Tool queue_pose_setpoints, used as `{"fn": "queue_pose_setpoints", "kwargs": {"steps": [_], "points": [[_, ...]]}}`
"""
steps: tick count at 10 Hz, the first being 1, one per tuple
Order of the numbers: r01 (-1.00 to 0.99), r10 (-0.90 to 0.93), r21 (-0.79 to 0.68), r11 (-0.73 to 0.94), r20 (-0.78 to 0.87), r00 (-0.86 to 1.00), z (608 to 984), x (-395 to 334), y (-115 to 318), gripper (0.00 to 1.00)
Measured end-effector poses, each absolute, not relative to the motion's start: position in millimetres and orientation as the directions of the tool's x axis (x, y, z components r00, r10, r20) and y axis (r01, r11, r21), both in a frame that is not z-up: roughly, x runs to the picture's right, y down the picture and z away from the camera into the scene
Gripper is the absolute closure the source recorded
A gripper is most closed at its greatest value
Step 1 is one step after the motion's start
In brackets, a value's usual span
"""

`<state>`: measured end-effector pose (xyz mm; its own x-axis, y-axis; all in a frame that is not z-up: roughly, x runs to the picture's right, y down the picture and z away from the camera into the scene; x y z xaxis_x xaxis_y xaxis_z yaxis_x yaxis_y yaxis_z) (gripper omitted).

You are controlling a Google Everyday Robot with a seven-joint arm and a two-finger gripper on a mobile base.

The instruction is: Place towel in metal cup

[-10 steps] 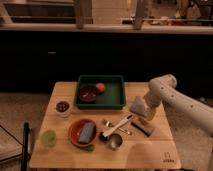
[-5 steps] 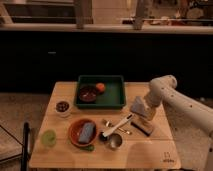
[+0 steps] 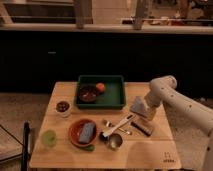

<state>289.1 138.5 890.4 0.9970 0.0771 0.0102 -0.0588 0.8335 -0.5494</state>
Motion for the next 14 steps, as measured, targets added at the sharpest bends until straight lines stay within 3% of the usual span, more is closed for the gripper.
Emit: {"fn": "queue_pose_setpoints", "kwargs": {"steps": [14], "points": [[0.151, -0.078, -0.512, 0.846, 0.162, 0.984, 917, 270, 120, 0.20]]}}
